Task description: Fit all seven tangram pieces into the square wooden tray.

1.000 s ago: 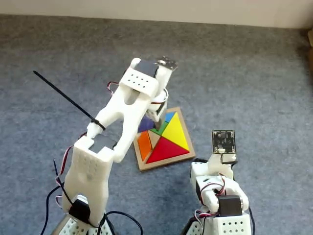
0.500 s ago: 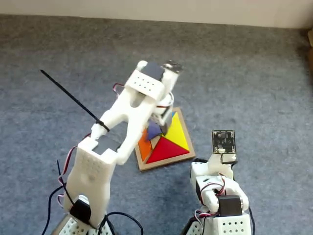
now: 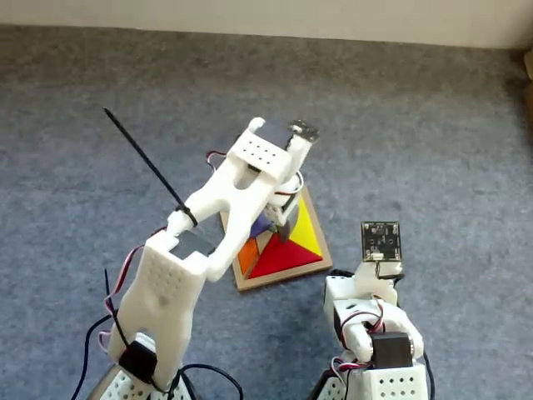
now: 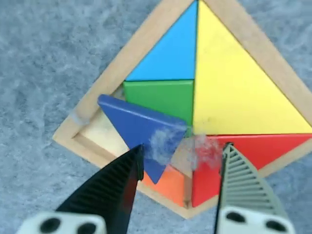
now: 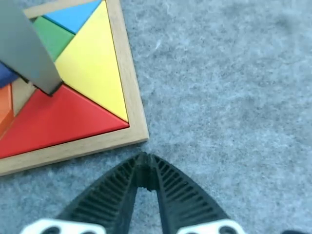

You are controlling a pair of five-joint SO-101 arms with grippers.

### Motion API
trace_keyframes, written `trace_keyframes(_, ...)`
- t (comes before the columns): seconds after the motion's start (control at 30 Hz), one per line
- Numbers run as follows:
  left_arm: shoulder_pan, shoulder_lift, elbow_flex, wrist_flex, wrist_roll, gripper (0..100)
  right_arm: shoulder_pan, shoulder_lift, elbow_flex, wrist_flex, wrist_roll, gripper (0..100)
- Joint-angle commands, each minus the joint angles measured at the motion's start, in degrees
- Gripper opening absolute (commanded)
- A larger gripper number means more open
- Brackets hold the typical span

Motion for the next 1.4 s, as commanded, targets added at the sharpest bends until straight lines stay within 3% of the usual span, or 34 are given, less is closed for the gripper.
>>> trace_keyframes(0.0,-5.2,1.0,0.3,-0.4,-0.5,25,0.6,-0.9,5.1,0.2,-0.2,0.4)
trace_keyframes(1.0,-10.2,-3.1,-0.6,-0.4,-0.5,25,0.7,-0.9,5.1,0.2,-0.2,0.4)
trace_keyframes(1.23,-7.6,-9.8,-1.8,2.2,-0.2,25,0.7,-0.9,5.1,0.2,-0.2,0.4)
trace_keyframes(1.37,-9.7,-12.4,-1.8,2.0,-0.4,25,0.7,-0.9,5.1,0.2,-0.2,0.4)
